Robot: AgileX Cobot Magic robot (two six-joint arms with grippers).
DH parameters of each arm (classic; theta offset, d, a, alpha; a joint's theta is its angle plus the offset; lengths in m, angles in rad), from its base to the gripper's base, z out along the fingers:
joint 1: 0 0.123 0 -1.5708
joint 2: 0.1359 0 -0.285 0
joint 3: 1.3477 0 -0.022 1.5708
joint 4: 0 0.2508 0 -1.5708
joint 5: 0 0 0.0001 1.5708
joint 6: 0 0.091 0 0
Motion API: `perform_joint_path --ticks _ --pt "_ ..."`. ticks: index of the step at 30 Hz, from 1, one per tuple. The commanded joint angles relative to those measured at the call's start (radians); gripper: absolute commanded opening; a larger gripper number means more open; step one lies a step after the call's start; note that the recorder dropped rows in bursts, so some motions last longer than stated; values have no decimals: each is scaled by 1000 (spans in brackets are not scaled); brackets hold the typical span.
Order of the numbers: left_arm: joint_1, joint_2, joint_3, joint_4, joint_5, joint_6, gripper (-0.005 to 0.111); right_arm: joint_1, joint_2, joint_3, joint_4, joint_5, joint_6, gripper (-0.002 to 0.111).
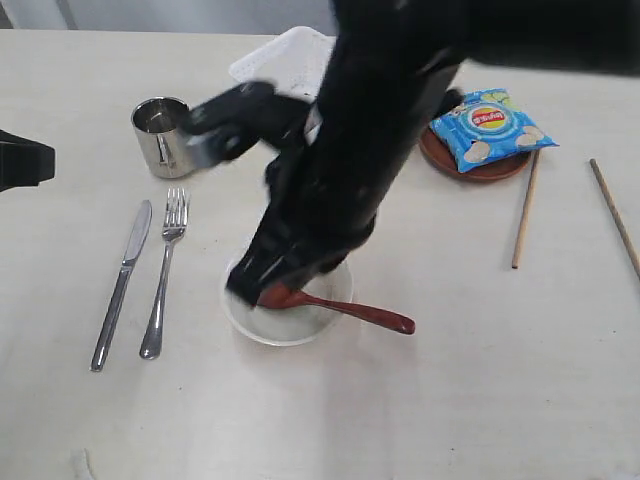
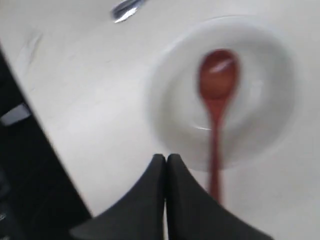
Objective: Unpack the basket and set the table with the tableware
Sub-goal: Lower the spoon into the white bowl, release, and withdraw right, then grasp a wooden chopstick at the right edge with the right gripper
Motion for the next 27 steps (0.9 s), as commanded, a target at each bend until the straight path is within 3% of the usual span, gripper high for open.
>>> perform_joint_path --ticks 1,6,15,23,27 --pt "-5 -4 7 -11 -5 3 0 -196 -87 2 -248 -18 231 -1" --pt "-5 -4 7 -11 -5 3 0 -400 -53 4 -485 23 539 -1" --pt "-5 -4 7 -9 -5 3 0 -581 119 15 -485 -44 573 0" --pt "-5 -4 7 -12 -7 3 0 -669 114 244 -399 -363 667 0" --pt "-5 -4 7 -14 -9 3 0 -672 114 271 -407 -424 733 0"
